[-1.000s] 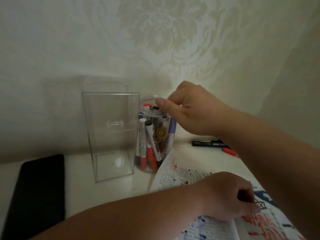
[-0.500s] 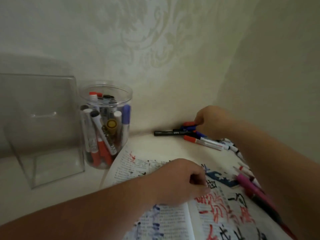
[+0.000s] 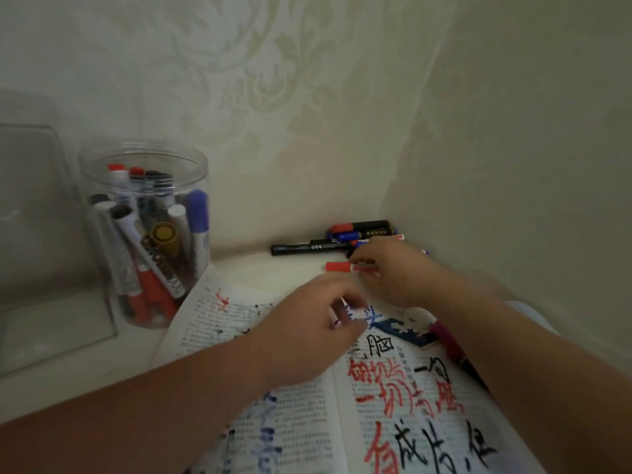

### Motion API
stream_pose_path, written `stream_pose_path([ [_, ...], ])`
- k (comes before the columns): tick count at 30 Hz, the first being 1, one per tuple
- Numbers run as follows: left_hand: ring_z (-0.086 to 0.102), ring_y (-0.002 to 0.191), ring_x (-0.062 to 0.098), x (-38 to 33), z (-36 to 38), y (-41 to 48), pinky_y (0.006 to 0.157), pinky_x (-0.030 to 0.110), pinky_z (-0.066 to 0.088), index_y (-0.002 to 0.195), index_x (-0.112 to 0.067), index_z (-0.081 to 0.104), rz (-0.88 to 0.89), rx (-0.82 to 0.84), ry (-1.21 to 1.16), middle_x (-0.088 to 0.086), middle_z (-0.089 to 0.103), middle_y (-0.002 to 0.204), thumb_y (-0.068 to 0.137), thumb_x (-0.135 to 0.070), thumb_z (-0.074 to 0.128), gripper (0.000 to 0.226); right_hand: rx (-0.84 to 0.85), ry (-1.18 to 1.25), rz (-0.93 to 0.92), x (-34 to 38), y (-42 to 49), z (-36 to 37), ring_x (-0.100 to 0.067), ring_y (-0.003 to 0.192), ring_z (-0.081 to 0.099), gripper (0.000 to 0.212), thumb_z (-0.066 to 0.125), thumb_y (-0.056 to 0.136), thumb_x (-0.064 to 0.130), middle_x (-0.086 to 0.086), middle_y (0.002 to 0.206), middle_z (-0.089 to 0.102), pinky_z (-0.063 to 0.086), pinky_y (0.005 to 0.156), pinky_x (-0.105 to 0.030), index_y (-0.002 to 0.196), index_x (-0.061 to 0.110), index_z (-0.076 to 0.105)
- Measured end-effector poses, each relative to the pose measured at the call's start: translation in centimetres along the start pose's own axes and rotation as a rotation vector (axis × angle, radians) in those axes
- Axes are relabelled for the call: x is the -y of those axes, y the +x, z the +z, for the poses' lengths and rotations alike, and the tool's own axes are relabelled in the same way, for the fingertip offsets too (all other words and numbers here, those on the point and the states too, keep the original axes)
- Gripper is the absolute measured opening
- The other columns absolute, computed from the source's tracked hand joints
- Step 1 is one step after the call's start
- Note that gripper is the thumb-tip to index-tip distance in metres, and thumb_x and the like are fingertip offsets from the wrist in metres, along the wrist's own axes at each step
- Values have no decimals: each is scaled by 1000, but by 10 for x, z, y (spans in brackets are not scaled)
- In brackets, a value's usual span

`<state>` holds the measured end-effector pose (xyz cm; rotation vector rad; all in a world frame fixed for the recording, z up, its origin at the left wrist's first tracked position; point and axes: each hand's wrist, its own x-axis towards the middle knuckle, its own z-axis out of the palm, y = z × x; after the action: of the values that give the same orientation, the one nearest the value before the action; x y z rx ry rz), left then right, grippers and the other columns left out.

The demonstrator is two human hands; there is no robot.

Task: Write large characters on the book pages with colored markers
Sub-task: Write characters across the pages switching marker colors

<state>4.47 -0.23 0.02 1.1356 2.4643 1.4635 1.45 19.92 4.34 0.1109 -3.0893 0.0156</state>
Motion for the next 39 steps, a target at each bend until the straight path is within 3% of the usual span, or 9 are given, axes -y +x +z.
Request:
stream_pose_path([
  [4,46,110,-1,10,-2,4,95,15,37,123,-27,57,145,-303,223,-15,48,119,90,-27,70,36,10,96,-42,11,-34,-12,-6,84,61,29,52,101,45,13,99,67,53,79,-33,129,45,62],
  [6,41,120,5,9,-2,4,105,24,33,133,-27,52,149,-258,372,-13,47,127,94,-39,63,43,54,179,-48,19,-54,-16,5,71,56,28,54,101,45,17,90,68,48,70,-25,126,43,66],
  [9,47,106,8,5,0,4,97,33,42,132,-29,56,163,-79,441,-10,56,114,102,-42,45,34,7,436,-4,20,-73,-11,3,59,57,11,67,95,33,12,73,68,45,60,-24,104,33,74],
  [13,47,97,4,0,1,2,87,24,40,128,-27,57,178,2,359,-10,54,105,105,-39,37,33,-118,1105,151,14,-90,-2,-18,53,61,10,76,87,4,-12,73,74,41,44,-25,93,8,69],
  [18,54,86,6,-5,6,0,74,24,42,113,-26,55,146,1,248,-10,58,91,102,-44,30,32,-189,1564,66,20,-95,11,-21,51,57,7,72,84,12,-15,70,67,41,43,-25,89,7,68],
  [24,57,65,11,-4,5,-1,62,30,43,106,-34,57,100,-61,163,-1,60,68,96,-54,36,31,-200,1441,43,22,-92,17,-21,59,57,17,63,99,26,-7,70,65,43,49,-29,99,9,66],
  [29,50,57,5,-5,5,0,55,19,39,106,-46,54,67,-64,70,-12,63,77,93,-64,39,27,-227,1568,48,20,-91,17,-21,55,54,17,67,91,31,-8,66,62,40,48,-28,92,14,66],
  [34,50,65,5,-3,8,-8,68,28,42,122,-40,44,56,40,30,-8,58,83,96,-60,30,36,-507,1603,176,6,-88,5,-16,43,37,34,66,95,12,-1,50,46,29,42,-21,64,20,55],
  [39,59,86,10,0,7,-8,83,41,49,119,-40,41,58,91,126,-9,63,96,100,-32,38,21,-395,1403,183,-4,-104,-15,-18,41,39,30,63,85,-1,-4,49,44,30,42,-21,62,12,50],
])
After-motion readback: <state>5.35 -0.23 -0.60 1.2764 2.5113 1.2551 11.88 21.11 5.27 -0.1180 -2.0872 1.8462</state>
